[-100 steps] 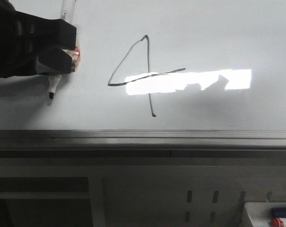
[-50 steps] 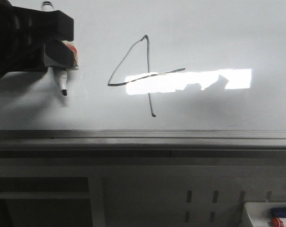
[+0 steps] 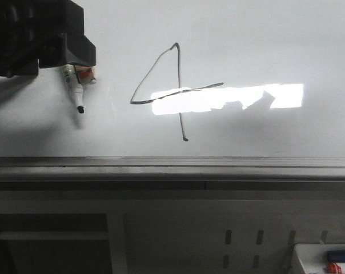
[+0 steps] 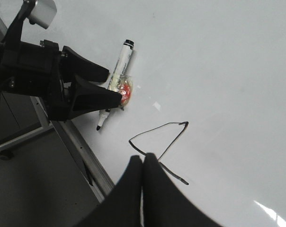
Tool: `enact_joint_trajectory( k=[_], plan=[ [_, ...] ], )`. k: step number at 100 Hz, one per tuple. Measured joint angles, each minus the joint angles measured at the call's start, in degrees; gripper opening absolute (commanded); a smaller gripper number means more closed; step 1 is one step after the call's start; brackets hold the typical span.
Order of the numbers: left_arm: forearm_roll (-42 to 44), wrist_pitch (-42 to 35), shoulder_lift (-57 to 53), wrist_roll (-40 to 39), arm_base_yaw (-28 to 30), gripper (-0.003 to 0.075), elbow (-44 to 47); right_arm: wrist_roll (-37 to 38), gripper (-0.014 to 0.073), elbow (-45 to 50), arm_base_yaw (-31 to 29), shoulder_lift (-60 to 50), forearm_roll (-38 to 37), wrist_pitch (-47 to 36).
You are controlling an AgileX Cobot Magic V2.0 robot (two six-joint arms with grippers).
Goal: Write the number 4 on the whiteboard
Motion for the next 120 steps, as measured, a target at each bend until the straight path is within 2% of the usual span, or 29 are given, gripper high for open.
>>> enact_joint_trajectory(
  k=[18, 25, 37, 58, 73, 86, 120],
  plan=[
    [-2.1, 0.5, -5.0, 0.0, 0.2, 0.0553, 0.3, 0.0, -0.0064, 0.4, 0.0, -1.6, 0.0, -2.2],
    [-2.3, 2.4, -9.2, 0.5, 0.3, 0.0525, 0.3, 0.0, -0.0064, 1.3, 0.0, -3.8, 0.0, -3.6],
    [-2.3, 6.7, -17.7, 3.2, 0.3, 0.0360, 1.1, 0.0, -0.0064, 5.3, 0.0, -10.3, -1.0, -7.5],
    [-2.2, 10.1, -34.8, 9.5, 0.3, -0.0024, 8.4, 0.0, -0.0064, 21.1, 0.0, -26.0, -2.1, -20.2],
    [-2.1, 10.7, -45.0, 10.4, 0.3, -0.0020, 14.2, 0.0, -0.0064, 33.9, 0.0, -37.3, -2.1, -31.3],
    [-2.1, 10.7, -50.5, 10.6, 0.3, -0.0020, 17.4, 0.0, -0.0064, 41.5, 0.0, -44.1, -2.1, -34.3],
    [-2.1, 10.7, -52.6, 10.6, 0.3, -0.0020, 19.3, 0.0, -0.0064, 43.8, 0.0, -48.0, -2.1, -35.2]
  ],
)
